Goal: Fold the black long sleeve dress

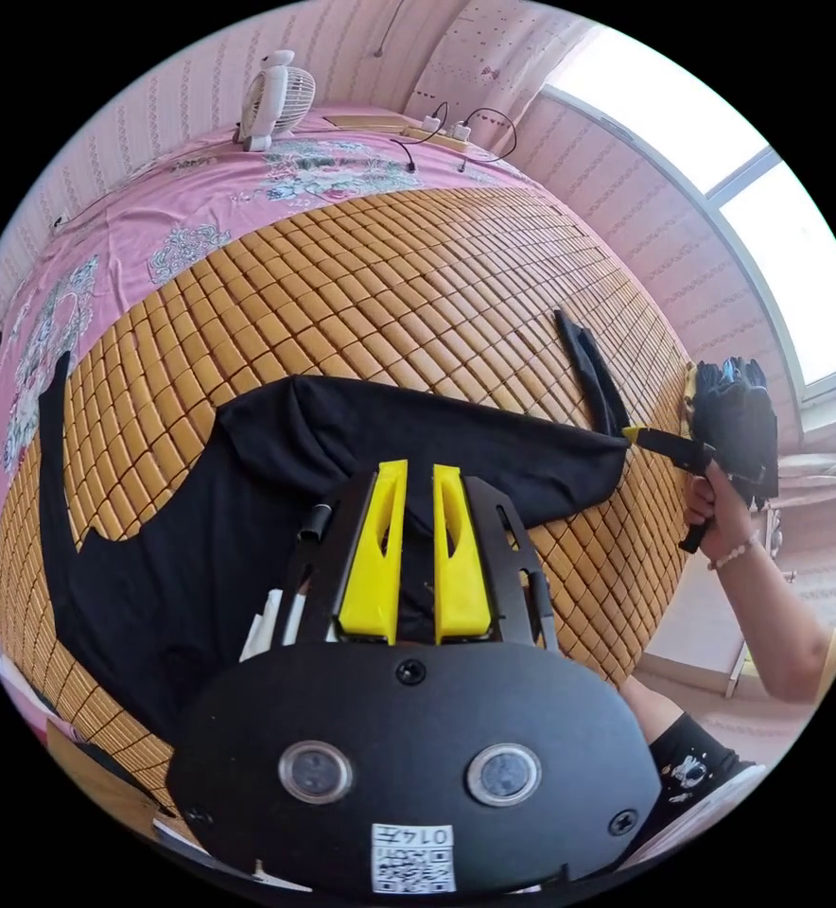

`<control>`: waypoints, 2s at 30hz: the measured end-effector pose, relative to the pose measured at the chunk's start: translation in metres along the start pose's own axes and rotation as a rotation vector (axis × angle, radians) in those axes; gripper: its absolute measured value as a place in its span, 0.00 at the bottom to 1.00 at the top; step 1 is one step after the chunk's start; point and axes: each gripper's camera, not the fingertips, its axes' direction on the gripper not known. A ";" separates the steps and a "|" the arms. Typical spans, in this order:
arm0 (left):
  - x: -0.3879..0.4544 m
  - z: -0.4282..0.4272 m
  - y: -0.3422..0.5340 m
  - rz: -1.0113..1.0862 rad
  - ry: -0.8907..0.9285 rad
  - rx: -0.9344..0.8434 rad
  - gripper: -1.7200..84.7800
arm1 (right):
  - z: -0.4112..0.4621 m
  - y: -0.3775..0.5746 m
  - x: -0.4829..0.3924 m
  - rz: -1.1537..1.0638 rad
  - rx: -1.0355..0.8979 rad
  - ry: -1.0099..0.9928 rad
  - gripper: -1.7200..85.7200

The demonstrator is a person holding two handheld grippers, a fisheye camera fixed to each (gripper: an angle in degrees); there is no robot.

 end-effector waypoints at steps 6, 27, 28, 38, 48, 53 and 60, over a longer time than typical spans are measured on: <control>0.008 0.022 -0.033 0.044 0.033 -0.010 0.08 | -0.078 0.046 -0.007 -0.103 0.039 -0.179 0.03; 0.019 0.086 -0.097 0.130 -0.065 -0.067 0.01 | -0.041 0.102 0.061 -0.063 -0.084 0.284 0.02; 0.020 0.088 -0.097 0.134 -0.068 -0.061 0.01 | -0.044 0.104 0.062 -0.061 -0.088 0.272 0.02; 0.025 0.096 -0.101 0.148 -0.084 -0.047 0.01 | -0.145 0.138 0.122 0.266 0.134 -0.004 0.03; 0.032 0.097 -0.096 0.171 -0.120 -0.048 0.01 | -0.085 0.147 0.087 0.080 0.053 0.276 0.14; 0.033 0.094 -0.091 0.167 -0.128 -0.044 0.01 | -0.072 0.146 0.097 0.202 0.075 0.253 0.05; 0.033 0.077 -0.070 0.183 -0.089 -0.008 0.01 | -0.111 0.179 0.062 0.107 0.080 0.207 0.01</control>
